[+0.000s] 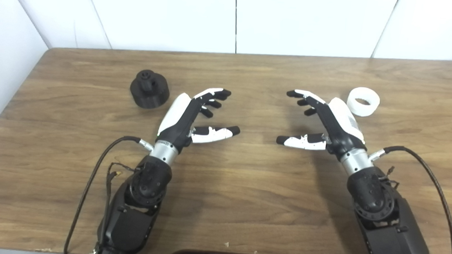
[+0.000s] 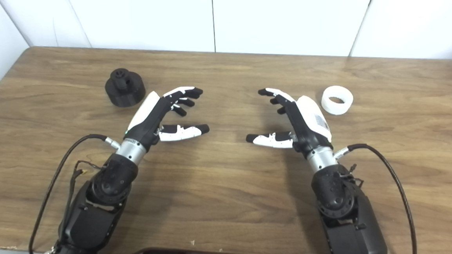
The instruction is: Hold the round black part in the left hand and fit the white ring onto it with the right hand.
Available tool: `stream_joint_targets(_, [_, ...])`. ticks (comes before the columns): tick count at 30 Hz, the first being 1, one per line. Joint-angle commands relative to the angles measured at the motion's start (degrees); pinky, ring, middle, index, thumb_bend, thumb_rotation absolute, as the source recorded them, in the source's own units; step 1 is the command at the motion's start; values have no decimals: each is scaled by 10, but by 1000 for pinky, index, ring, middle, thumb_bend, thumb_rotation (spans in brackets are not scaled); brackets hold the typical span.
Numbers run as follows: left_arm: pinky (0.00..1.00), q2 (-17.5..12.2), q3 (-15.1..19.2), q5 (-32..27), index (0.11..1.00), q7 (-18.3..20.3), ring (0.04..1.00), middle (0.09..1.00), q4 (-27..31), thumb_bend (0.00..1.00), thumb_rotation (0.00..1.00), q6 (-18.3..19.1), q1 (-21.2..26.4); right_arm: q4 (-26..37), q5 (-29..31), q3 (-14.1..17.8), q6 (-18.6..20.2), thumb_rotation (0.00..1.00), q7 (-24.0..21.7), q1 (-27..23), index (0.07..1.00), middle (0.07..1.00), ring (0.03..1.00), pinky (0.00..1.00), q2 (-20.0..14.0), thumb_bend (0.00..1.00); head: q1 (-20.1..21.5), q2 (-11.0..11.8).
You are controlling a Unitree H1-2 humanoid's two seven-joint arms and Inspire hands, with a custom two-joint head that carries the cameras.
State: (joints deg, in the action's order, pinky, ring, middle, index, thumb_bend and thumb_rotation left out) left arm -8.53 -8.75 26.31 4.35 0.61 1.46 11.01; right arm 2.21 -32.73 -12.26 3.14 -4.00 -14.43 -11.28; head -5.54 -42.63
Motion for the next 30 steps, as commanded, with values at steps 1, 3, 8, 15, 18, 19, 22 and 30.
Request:
stream_joint_targets(1, [636, -4, 3, -3, 784, -7, 754, 809, 25, 796, 353, -5, 23, 20, -3, 3, -9, 302, 10, -26, 818, 849, 811, 708, 2, 802, -1, 0])
stream_joint_targets(3, [634, -5, 2, 0, 784, -8, 752, 808, 24, 792, 348, -6, 23, 19, -5, 2, -10, 297, 11, -26, 818, 849, 810, 703, 2, 801, -1, 0])
stream_joint_targets(8, [628, -5, 2, 2, 782, -13, 751, 801, 17, 793, 348, -15, 23, 14, -5, 3, -14, 294, 14, -28, 816, 845, 804, 697, 2, 801, -1, 0])
stream_joint_targets(15, [617, -6, 2, 4, 779, -14, 743, 798, 17, 786, 346, -17, 24, 17, -5, 3, -9, 278, 12, -27, 817, 847, 807, 704, 3, 797, -2, -1])
stream_joint_targets(18, [625, -6, 3, 1, 779, -12, 743, 803, 20, 784, 336, -16, 23, 18, -2, 4, -10, 274, 12, -26, 818, 847, 808, 710, 3, 796, -3, -1])
stream_joint_targets(19, [626, -6, 3, 1, 779, -12, 742, 805, 21, 784, 331, -16, 23, 18, -2, 4, -11, 273, 13, -26, 818, 846, 807, 712, 3, 796, -4, -1])
stream_joint_targets(22, [633, -8, 6, 6, 778, -15, 747, 806, 28, 796, 321, -13, 23, 18, -1, 4, -12, 265, 13, -26, 817, 845, 808, 716, 3, 793, -5, 0])
stream_joint_targets(30, [665, -28, 6, 71, 781, -17, 800, 848, 68, 793, 355, 11, 20, 14, 4, 6, -15, 259, 14, -28, 816, 845, 806, 716, 2, 790, -9, 0])
